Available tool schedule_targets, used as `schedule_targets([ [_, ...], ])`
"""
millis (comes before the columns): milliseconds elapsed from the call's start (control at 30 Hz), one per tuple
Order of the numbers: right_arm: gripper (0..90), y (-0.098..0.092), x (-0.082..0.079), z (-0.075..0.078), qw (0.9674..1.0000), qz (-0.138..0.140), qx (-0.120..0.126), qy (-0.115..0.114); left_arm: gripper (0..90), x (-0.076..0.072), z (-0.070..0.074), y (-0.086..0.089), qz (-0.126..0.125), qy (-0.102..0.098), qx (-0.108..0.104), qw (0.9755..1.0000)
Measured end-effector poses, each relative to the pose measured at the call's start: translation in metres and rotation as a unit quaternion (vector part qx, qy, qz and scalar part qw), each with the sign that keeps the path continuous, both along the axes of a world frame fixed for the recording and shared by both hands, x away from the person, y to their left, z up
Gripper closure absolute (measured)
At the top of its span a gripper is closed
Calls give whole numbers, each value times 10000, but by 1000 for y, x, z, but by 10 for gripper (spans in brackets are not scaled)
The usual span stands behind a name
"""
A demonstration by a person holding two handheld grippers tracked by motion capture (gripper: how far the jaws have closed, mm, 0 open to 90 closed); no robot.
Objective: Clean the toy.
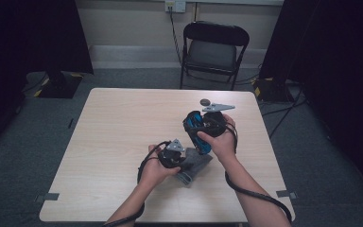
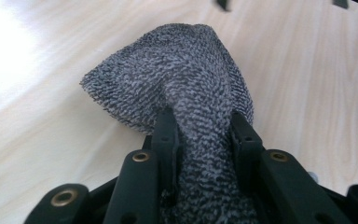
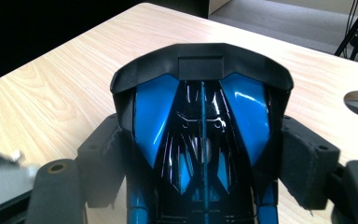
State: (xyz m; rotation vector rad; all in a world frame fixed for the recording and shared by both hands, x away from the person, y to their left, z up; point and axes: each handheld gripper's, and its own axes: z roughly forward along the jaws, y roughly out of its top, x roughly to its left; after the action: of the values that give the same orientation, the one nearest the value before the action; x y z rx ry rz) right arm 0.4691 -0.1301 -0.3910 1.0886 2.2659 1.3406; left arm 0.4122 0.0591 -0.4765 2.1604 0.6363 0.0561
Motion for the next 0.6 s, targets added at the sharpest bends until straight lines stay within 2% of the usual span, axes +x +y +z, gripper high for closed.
schedule_targets([
  [33,254,-3,-1,1,10000,16,10,0,692,2,5,8,122,-83,-19,9999],
  [100,254,-5,-2,1,10000,26,14,-13,692,4,7,12,166,-118,-6,9998],
  [167,254,-7,-7,-3,10000,100,-2,0,692,9,15,25,363,-195,-8,9992],
  [200,254,-7,-7,-3,10000,100,-2,0,692,9,15,25,363,-195,-8,9992],
  [233,254,-7,-10,-6,9999,150,-66,-7,692,13,20,32,517,-246,5,9984],
  [267,254,-7,-12,-9,9998,179,-57,35,692,13,20,32,517,-246,5,9984],
  [300,254,-7,-13,-11,9997,206,-78,50,692,17,25,40,700,-296,26,9971],
  [333,254,-7,-13,-11,9997,206,-78,50,692,17,25,40,700,-296,26,9971],
  [500,254,-7,-23,-23,9993,349,-153,70,692,27,39,55,1071,-436,-123,9932],
  [600,254,-8,-26,-28,9993,339,-160,68,692,29,43,57,1095,-472,-148,9928],
])
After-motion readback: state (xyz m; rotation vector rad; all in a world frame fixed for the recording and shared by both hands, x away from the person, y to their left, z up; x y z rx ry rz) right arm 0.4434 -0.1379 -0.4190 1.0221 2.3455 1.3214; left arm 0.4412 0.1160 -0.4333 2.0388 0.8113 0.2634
